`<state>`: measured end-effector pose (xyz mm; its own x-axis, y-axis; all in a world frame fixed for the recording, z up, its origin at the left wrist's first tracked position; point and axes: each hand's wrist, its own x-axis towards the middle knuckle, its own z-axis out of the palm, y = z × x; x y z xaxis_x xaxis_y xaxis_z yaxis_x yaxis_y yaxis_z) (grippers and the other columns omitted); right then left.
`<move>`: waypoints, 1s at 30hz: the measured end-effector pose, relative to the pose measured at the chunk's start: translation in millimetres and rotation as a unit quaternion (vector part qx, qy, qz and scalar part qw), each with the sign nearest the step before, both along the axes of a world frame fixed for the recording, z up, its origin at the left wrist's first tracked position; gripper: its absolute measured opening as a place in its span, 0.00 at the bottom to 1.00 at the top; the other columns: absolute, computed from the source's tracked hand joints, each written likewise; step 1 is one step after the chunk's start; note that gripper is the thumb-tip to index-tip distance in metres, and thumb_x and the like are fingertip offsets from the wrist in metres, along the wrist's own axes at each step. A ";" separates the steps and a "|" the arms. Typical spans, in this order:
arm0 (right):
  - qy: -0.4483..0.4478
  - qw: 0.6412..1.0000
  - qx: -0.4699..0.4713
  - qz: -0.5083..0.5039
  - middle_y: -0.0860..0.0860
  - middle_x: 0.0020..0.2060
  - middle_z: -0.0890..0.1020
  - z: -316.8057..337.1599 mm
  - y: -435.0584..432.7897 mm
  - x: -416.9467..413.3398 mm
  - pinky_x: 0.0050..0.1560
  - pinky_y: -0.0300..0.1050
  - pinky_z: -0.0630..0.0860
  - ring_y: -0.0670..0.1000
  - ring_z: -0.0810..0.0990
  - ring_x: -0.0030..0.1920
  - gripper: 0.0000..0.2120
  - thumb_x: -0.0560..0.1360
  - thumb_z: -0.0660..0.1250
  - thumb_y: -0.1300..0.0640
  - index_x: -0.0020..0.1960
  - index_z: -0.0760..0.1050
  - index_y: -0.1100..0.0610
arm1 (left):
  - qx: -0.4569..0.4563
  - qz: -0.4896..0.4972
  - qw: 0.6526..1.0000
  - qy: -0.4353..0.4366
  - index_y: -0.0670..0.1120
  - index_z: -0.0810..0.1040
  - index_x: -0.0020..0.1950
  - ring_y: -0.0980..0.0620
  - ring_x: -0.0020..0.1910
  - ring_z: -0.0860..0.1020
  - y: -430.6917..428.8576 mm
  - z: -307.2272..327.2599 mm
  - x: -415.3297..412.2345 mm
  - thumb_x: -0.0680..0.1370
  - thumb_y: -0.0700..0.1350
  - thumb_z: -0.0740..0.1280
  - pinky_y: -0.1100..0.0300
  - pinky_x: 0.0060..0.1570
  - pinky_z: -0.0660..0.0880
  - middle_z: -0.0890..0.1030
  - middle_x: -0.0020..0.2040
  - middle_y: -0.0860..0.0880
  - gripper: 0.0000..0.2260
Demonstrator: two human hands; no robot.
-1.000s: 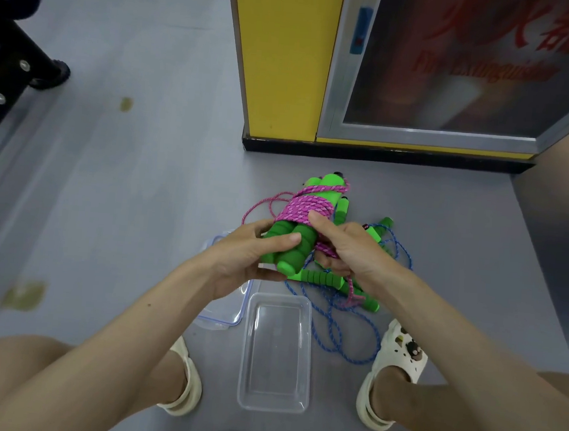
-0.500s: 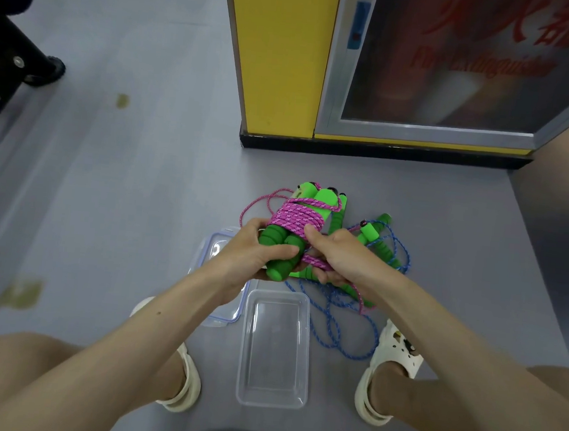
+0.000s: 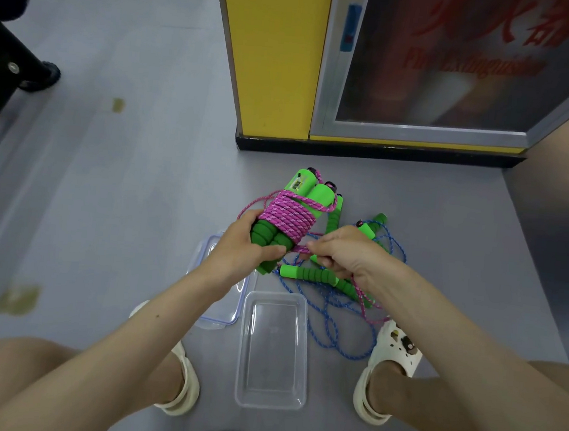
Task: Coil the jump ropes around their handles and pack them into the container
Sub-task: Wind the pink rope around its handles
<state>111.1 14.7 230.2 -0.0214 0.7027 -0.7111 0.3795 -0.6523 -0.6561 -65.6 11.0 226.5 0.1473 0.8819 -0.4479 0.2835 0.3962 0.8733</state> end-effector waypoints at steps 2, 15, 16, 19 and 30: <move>0.004 1.000 0.004 -0.007 0.51 0.24 0.70 0.0 1.0 1.2 0.20 0.35 0.56 0.43 0.60 0.17 0.10 0.77 0.66 0.57 0.47 0.80 0.64 | 0.007 0.001 1.000 -0.008 0.49 0.70 0.61 0.53 0.43 0.79 0.5 1.1 0.8 0.72 0.35 0.72 0.65 0.38 0.75 0.78 0.47 0.51 0.22; 0.159 0.985 -0.059 -0.024 0.48 0.21 0.68 3.9 1.8 1.1 0.19 0.33 0.52 0.42 0.56 0.18 0.15 0.80 0.60 0.56 0.48 0.78 0.68 | 0.221 -0.065 0.958 0.169 0.49 0.67 0.69 0.54 0.50 0.75 -4.1 -13.1 2.7 0.73 0.39 0.72 0.63 0.46 0.70 0.75 0.53 0.56 0.27; 0.185 0.979 -0.068 -0.040 0.48 0.20 0.68 3.0 2.0 1.2 0.19 0.33 0.52 0.41 0.56 0.17 0.14 0.81 0.59 0.57 0.47 0.77 0.67 | 0.240 -0.068 0.950 0.185 0.50 0.67 0.69 0.55 0.50 0.74 -5.0 -15.4 2.6 0.73 0.39 0.72 0.62 0.46 0.69 0.74 0.53 0.57 0.27; 0.281 0.950 -0.096 -0.094 0.48 0.21 0.69 4.2 1.0 3.5 0.18 0.32 0.52 0.41 0.56 0.16 0.14 0.80 0.59 0.59 0.40 0.77 0.63 | 0.317 -0.103 0.905 0.264 0.49 0.68 0.68 0.52 0.47 0.76 -8.2 -19.8 2.1 0.73 0.36 0.71 0.60 0.42 0.71 0.77 0.55 0.54 0.26; 0.233 0.960 -0.076 -0.132 0.50 0.25 0.70 1.5 0.8 1.7 0.19 0.34 0.52 0.43 0.56 0.19 0.24 0.72 0.64 0.36 0.46 0.73 0.60 | 0.438 -0.172 0.793 0.388 0.42 0.70 0.60 0.47 0.38 0.77 -10.7 -22.3 3.4 0.56 0.28 0.77 0.63 0.28 0.68 0.80 0.49 0.45 0.35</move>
